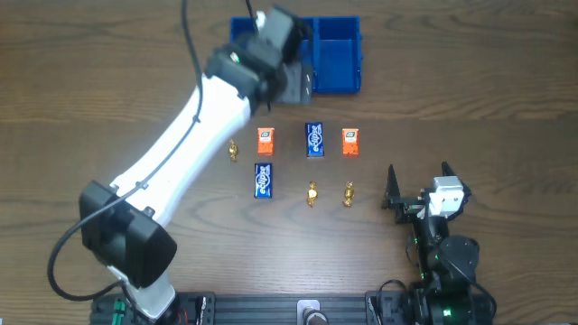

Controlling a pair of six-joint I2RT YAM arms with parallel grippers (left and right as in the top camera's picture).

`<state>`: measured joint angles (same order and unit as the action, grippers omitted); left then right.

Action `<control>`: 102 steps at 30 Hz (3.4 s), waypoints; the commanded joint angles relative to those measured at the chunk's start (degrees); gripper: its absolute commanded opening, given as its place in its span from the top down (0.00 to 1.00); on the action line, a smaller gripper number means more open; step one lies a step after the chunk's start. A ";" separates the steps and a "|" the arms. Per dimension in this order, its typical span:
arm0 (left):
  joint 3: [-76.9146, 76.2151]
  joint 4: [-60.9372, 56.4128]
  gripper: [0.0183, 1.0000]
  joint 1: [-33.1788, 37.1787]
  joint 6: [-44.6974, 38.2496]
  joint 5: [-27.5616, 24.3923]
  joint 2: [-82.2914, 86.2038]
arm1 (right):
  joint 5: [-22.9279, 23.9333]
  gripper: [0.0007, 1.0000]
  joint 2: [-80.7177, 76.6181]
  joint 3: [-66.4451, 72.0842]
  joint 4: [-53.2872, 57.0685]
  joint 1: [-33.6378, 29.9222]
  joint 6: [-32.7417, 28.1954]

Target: Sort Candies Into Trays

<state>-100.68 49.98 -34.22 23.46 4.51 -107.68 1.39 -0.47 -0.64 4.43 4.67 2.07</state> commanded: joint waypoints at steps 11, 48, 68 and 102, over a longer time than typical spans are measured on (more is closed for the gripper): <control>22.95 -11.10 0.14 1.20 7.82 -2.84 -6.10 | -0.24 0.00 0.31 0.17 0.17 -0.28 -0.85; 7.63 -8.87 0.67 3.23 3.48 2.62 -6.51 | -0.22 0.00 0.31 0.17 0.17 -0.28 -0.85; -26.23 2.08 0.65 12.94 -6.99 0.39 -25.77 | -0.24 0.00 0.31 0.17 0.17 -0.28 -0.85; -23.69 7.10 0.04 -16.46 15.76 0.31 -30.45 | -0.22 0.00 0.31 0.17 0.17 -0.28 -0.85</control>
<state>-124.95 57.65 -50.85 35.97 4.84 -134.41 1.39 -0.47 -0.64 4.43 4.67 2.07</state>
